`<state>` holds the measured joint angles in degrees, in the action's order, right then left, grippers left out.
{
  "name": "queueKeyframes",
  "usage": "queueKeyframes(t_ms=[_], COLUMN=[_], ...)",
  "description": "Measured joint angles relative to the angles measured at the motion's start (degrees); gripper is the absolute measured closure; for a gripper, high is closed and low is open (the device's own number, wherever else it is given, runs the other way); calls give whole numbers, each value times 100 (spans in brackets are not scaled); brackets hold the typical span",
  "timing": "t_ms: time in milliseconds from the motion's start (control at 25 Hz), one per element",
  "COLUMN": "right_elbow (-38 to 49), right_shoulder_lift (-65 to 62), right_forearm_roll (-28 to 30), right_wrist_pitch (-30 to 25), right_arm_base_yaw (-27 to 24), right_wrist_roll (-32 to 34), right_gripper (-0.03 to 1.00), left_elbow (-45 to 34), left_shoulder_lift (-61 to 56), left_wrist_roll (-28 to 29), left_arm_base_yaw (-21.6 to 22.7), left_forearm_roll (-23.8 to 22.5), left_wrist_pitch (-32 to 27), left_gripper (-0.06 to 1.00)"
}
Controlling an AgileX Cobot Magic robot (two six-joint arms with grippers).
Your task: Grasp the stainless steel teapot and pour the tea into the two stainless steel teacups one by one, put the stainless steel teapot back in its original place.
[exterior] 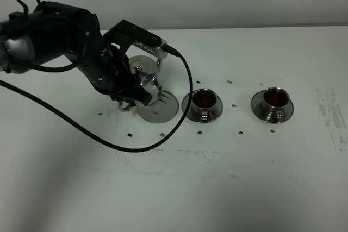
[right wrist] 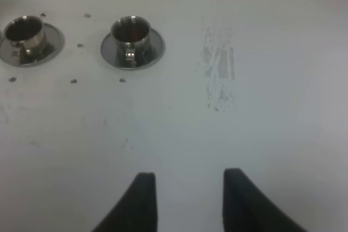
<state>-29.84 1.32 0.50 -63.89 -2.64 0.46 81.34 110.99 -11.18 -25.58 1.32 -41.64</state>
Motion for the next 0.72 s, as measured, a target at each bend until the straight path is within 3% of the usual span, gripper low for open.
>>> queueKeyframes(t_ms=[720], right_elbow=[0], right_shoulder_lift=[0], right_forearm_roll=[0], right_wrist_pitch=[0], right_arm_base_yaw=[0], right_wrist_roll=[0], right_gripper=[65], left_elbow=[130], left_shoulder_lift=[672], left_wrist_roll=[11], left_arm_base_yaw=[-231], left_forearm_roll=[26], left_wrist_pitch=[321], left_gripper=[74])
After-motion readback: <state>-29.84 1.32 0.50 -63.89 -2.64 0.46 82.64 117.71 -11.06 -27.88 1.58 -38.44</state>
